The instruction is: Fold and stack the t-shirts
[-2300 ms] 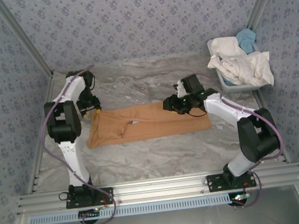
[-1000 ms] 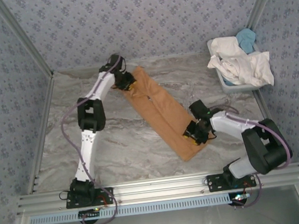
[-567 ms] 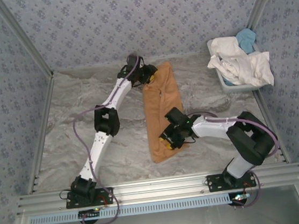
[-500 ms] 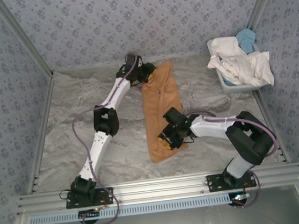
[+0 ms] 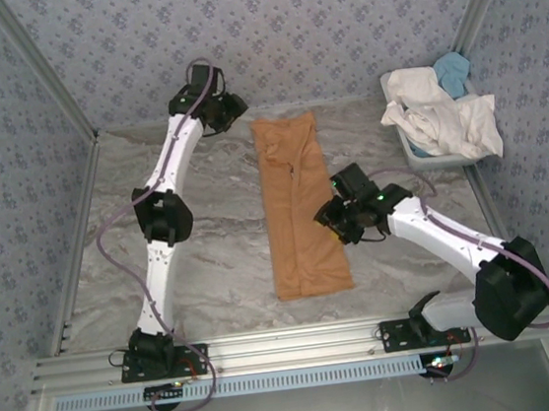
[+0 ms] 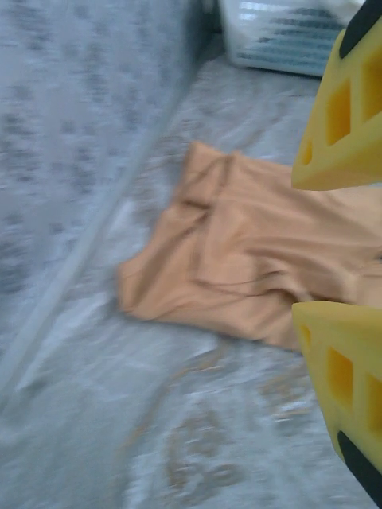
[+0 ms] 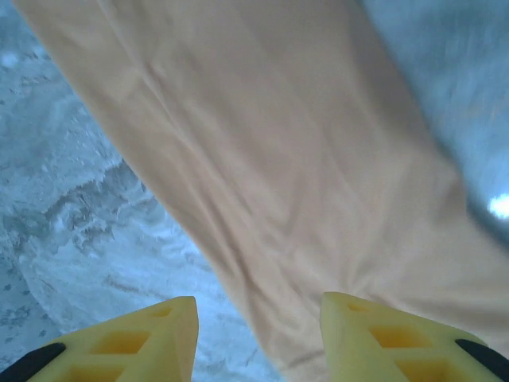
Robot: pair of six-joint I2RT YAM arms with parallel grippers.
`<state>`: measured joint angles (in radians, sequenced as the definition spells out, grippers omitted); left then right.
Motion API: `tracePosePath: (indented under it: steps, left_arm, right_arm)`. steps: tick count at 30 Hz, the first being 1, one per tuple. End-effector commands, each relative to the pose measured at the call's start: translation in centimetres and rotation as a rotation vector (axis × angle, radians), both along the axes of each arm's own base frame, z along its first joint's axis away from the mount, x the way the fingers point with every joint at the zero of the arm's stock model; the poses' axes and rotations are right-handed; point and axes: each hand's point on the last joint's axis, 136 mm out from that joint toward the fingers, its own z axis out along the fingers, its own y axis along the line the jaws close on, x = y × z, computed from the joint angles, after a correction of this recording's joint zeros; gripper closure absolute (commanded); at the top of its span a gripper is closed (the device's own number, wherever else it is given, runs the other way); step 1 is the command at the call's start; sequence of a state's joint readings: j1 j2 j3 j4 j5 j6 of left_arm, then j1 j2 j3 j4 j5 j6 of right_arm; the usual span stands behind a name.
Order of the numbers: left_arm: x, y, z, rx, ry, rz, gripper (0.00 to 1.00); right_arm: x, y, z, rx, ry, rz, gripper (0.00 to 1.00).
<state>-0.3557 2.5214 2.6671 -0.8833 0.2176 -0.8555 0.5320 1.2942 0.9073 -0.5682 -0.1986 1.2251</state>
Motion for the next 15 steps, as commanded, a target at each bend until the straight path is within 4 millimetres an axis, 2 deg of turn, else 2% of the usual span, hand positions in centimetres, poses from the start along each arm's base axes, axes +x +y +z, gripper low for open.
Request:
tracePosePath:
  steps: [1, 2, 4, 6, 8, 10, 11, 15]
  left_arm:
    - [-9.4, -6.4, -4.2, 0.006, 0.257, -0.18, 0.62]
    - [-10.7, -7.1, -4.5, -0.019, 0.283, -0.181, 0.63]
    - [-14.0, -7.1, -6.0, -0.045, 0.359, -0.149, 0.66]
    - [-17.1, -5.8, -7.6, -0.032, 0.432, -0.126, 0.66]
    - [-20.1, -4.1, -8.5, -0.006, 0.482, -0.134, 0.66]
    - [-24.1, -3.1, -9.4, -0.007, 0.531, -0.191, 0.66]
    - [-25.9, -3.1, -9.6, -0.01, 0.548, -0.241, 0.66]
    - [-35.6, -3.7, -10.8, -0.006, 0.639, -0.509, 0.64]
  right_arm:
    - [2.3, -0.4, -0.5, -0.019, -0.113, 0.154, 0.54]
    - [2.7, -0.6, -0.8, -0.027, -0.11, 0.179, 0.56]
    - [3.1, -1.1, -1.5, -0.063, -0.093, 0.252, 0.6]
    - [3.0, -1.7, -2.0, -0.107, -0.064, 0.289, 0.6]
    - [2.1, -2.4, -2.3, -0.124, -0.021, 0.314, 0.6]
    - [0.8, -2.9, -2.5, -0.136, 0.017, 0.348, 0.59]
    - [-0.1, -3.2, -2.6, -0.148, 0.041, 0.373, 0.58]
    - [-4.0, -3.9, -3.5, -0.134, 0.139, 0.437, 0.54]
